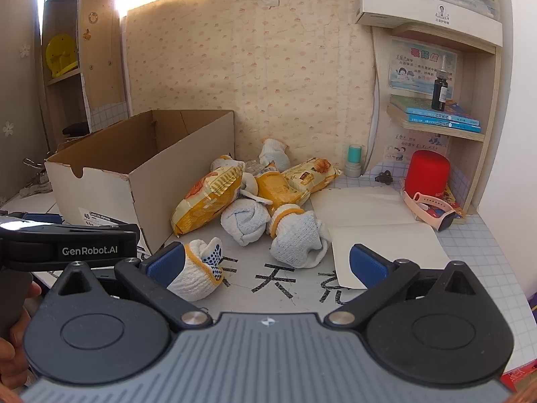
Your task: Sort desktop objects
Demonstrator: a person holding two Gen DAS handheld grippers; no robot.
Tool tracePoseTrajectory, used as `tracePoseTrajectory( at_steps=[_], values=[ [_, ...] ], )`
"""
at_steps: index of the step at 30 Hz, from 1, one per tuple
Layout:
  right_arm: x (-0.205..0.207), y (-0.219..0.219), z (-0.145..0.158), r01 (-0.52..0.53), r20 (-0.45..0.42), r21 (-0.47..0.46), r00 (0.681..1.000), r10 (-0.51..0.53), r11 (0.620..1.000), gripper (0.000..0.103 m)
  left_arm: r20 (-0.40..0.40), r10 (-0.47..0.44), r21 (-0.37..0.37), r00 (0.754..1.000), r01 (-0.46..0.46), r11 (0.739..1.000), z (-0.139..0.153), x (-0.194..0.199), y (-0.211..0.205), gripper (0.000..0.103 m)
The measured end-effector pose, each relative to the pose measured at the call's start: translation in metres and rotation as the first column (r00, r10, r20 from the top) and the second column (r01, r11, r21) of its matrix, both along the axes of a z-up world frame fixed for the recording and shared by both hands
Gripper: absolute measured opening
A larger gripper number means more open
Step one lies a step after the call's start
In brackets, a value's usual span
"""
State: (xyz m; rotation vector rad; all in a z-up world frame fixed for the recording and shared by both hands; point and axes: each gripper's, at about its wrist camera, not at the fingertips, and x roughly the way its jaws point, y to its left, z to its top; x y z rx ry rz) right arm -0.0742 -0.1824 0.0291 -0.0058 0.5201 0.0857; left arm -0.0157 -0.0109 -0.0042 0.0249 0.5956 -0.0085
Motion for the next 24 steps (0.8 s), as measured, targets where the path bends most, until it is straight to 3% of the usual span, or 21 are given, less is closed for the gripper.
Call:
tracePoseTrajectory(
  at_steps=[13, 18, 24],
  values=[
    [0.000, -0.031, -0.012, 0.033, 0.031, 0.025, 0.999, -0.034, 0.999, 0.101, -0.034, -0.032, -0.020, 0.999, 0.031, 0.999, -0.018, -0.001, 0.004, 0.092],
    [0.001, -0.043, -0.022, 0.040, 0.023, 0.021, 0.999, -0.041, 0.999, 0.101, -0.014, -0.104, -0.078, 0.994, 0.103, 0.992, -0.027, -0.004, 0.003, 0.092],
    [0.002, -0.048, -0.024, 0.053, 0.019, 0.029, 0.998, -0.054, 0.998, 0.101, -0.016, -0.192, -0.080, 0.981, 0.190, 0.979, -0.036, 0.000, -0.020, 0.092]
  ],
)
